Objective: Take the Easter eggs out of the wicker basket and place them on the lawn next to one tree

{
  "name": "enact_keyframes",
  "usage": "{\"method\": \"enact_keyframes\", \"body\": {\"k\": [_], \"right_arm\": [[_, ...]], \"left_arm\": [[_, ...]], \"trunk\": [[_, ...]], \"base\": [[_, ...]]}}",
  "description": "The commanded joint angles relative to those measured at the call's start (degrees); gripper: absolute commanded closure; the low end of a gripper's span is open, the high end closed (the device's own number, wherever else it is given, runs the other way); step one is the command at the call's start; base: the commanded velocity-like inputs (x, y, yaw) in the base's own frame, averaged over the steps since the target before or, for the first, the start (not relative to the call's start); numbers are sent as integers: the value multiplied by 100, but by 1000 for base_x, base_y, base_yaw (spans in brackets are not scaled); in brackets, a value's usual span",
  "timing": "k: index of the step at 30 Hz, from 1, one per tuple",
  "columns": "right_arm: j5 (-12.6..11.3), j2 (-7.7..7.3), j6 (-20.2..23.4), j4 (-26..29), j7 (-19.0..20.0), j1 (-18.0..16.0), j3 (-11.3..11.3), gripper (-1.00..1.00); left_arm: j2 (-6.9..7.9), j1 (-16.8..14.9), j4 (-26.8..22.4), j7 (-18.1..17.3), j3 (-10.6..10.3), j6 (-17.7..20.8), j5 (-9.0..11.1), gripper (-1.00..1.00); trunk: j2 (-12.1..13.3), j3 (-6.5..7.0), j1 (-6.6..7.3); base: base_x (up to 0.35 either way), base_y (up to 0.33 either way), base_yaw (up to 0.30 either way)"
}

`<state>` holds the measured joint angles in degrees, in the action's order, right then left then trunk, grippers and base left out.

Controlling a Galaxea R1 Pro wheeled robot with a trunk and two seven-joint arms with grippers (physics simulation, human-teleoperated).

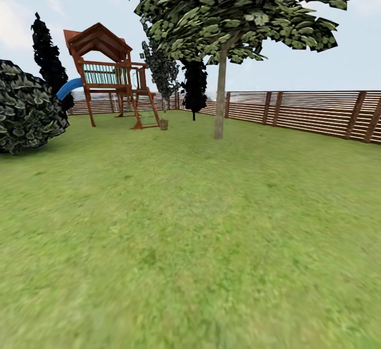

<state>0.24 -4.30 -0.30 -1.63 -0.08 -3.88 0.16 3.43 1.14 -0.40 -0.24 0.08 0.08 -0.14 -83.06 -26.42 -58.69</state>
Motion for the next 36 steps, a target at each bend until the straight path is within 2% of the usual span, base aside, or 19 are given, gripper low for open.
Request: {"method": "enact_keyframes", "body": {"k": [1,36], "right_arm": [[3,0,-2,-12,-1,-7,2,-100],[2,0,4,-12,-1,-7,2,-100]], "left_arm": [[2,1,-4,-2,1,1,-2,-100],[7,1,-4,-2,1,-3,-2,-100]], "trunk": [[-2,-4,-4],[-2,-4,-4]], "base": [[337,74,0],[337,74,0]]}}
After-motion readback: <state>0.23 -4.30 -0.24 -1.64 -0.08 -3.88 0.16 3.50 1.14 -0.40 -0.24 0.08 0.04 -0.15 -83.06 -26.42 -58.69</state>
